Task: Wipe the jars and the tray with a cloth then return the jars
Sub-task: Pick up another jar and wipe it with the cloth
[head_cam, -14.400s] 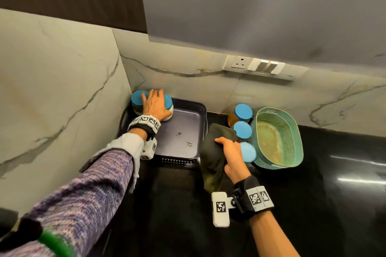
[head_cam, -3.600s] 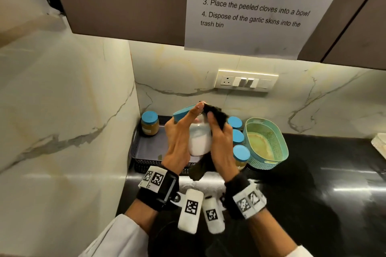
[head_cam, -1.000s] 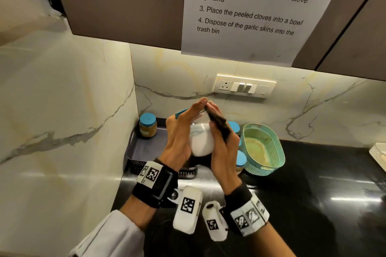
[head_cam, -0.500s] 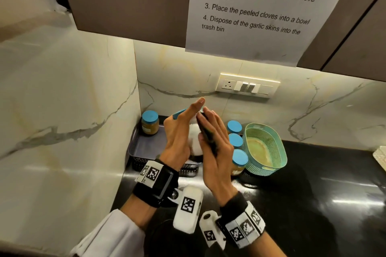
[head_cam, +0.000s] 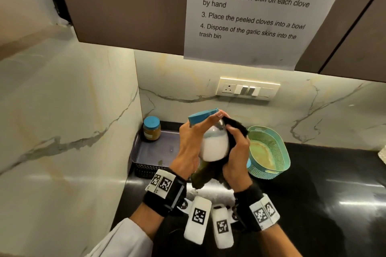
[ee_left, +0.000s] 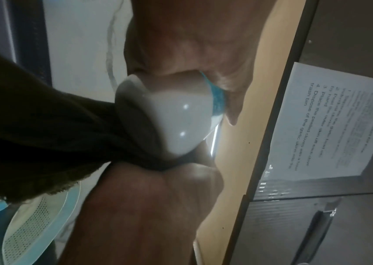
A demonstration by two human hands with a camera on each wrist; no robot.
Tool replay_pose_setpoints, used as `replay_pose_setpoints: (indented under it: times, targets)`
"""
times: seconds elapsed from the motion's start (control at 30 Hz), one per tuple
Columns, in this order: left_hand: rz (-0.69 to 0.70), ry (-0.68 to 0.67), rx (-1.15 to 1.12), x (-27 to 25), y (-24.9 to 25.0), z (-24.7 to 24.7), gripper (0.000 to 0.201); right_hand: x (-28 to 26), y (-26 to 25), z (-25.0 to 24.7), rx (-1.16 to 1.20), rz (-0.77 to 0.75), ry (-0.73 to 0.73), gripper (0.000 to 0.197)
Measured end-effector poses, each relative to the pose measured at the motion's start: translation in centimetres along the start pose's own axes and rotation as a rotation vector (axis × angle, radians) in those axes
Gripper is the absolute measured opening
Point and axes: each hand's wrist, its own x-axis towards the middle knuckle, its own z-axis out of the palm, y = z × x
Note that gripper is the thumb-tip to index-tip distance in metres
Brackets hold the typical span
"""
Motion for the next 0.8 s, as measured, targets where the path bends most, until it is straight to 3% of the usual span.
replay_pose_setpoints:
  times: [0.1,0.2,0.27,0.37,0.4,0.47,0.53,0.6,0.63,0.67,0.73,0.8]
  targets:
    - [-0.024,-0.032,-0.074,0.4,0.3,-0.2,0.062,-2.1,0.6,0.4,-0.066,-0.313,-0.049,0.038]
    - [-0.008,-0.011,-0.066,1.1,0.5,-0.7,0.076,-3.1,2.1,0.1,-0.308,-0.678,-0.195,0.043]
    - [0.039,0.006,-0.039,1.2,0.5,-0.8,0.074,-1.8,1.8,0.1,-0.275,-0.644,-0.241,0.038]
    - [0.072,0.014,-0.029,0.8,0.4,-0.7,0.060,0.6,-0.5,1.0,-0.092,-0.190,-0.071,0.026]
    - [0.083,0.015,-0.028,0.7,0.6,-0.6,0.054,0.7,-0.9,1.2,-0.083,-0.122,-0.061,0.021]
    - [0.059,-0.009,-0.050,0.9,1.0,-0.7,0.040,-0.7,-0.9,1.8,-0.112,-0.188,-0.108,0.021]
    - [0.033,-0.023,-0.085,1.2,1.7,-1.1,0.033,-2.5,0.0,1.7,-0.142,-0.405,-0.184,0.033]
    - [0.044,-0.001,-0.082,1.5,1.7,-1.6,0.049,-2.6,1.2,1.1,-0.238,-0.590,-0.289,0.040]
    - [0.058,0.008,-0.067,1.5,1.6,-1.6,0.055,-1.9,1.2,1.1,-0.251,-0.601,-0.311,0.039]
    - [0.077,0.015,-0.052,1.4,1.5,-1.5,0.059,-1.2,0.7,1.3,-0.239,-0.546,-0.296,0.037]
    - [0.104,0.024,-0.039,1.0,1.5,-1.0,0.060,0.1,-0.8,1.7,-0.142,-0.292,-0.175,0.030]
    - [0.113,0.013,-0.031,0.9,1.8,-0.6,0.066,0.0,-1.2,1.9,-0.132,-0.206,-0.130,0.027]
